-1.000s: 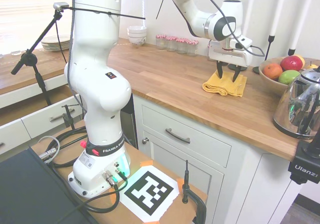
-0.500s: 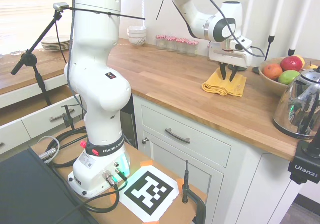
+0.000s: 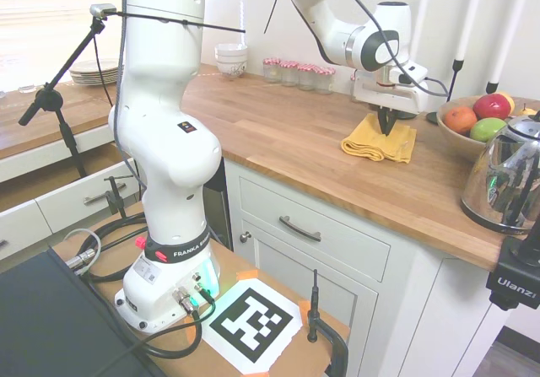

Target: Wipe the counter

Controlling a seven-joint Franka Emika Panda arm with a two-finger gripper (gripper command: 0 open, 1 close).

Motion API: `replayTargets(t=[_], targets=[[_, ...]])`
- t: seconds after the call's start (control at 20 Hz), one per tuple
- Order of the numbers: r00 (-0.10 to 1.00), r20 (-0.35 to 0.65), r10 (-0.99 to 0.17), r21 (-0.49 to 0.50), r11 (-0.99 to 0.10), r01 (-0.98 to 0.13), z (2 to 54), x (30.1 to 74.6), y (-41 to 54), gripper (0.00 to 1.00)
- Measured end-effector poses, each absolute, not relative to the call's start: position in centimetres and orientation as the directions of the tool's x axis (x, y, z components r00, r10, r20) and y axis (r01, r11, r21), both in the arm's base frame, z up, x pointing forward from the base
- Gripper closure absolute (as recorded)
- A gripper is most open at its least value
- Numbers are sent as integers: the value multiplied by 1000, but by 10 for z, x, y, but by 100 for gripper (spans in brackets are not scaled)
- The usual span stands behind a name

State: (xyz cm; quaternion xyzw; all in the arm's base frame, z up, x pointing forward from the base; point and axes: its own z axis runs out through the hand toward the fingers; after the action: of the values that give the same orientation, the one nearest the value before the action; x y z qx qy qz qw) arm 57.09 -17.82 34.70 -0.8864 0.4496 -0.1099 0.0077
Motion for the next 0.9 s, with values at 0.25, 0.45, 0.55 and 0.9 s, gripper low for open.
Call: replayTargets(t=[0.25, 0.45, 0.55, 0.9], targets=[[565, 189, -803, -122, -590, -798, 348, 571, -180, 100], [560, 193, -805, -126, -587, -800, 349, 570, -183, 100], [560, 193, -806, -127, -586, -800, 349, 570, -184, 100], [576, 197, -793, -128, -604, -787, 349, 569, -173, 100]])
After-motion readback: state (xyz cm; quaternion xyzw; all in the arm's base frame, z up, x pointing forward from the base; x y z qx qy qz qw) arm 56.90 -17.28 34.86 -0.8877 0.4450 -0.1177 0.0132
